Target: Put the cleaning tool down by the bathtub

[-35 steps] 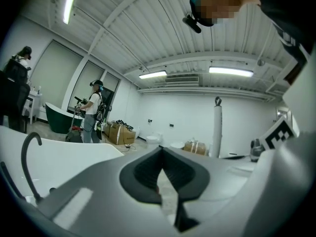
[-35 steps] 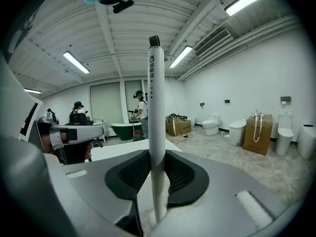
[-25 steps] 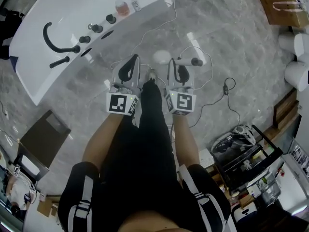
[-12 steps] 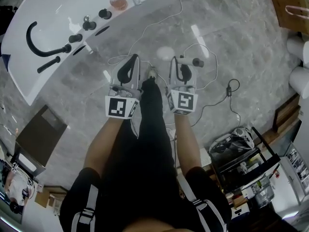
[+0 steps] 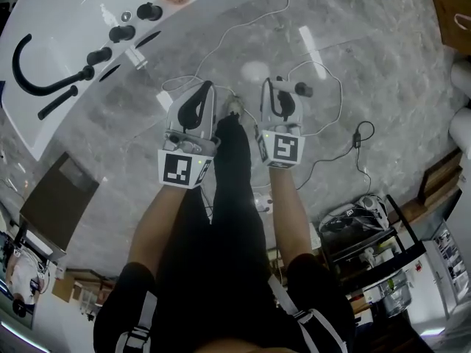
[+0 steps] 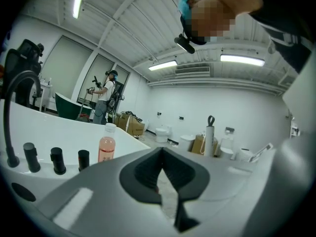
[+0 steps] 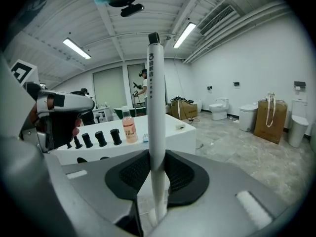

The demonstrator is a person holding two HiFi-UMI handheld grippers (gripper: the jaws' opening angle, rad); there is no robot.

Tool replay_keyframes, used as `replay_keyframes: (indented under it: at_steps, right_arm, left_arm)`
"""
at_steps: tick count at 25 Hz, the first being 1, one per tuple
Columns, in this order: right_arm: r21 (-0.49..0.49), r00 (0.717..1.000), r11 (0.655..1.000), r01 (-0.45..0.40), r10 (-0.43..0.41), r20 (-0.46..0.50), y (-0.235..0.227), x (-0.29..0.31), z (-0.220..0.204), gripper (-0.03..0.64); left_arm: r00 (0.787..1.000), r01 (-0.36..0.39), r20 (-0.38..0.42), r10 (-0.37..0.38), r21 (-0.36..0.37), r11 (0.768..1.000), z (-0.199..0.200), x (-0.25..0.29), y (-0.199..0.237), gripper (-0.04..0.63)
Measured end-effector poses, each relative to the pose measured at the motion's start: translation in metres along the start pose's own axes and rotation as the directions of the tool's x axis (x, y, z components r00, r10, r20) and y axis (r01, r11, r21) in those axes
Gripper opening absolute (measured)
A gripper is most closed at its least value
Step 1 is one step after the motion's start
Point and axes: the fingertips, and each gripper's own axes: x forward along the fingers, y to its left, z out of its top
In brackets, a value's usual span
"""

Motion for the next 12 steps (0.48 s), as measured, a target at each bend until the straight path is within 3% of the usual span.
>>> replay_keyframes:
  at_steps: [12]
  right_arm:
    - [-0.014,0.998,0.999,-0.036,0.036,-0.059,-0.006,0.058,-0.079,0.093]
  left_arm:
    - [1.000,-0.027,0.016,0.027,-0.003,1.000,-0.058,0.018,0.022,0.009]
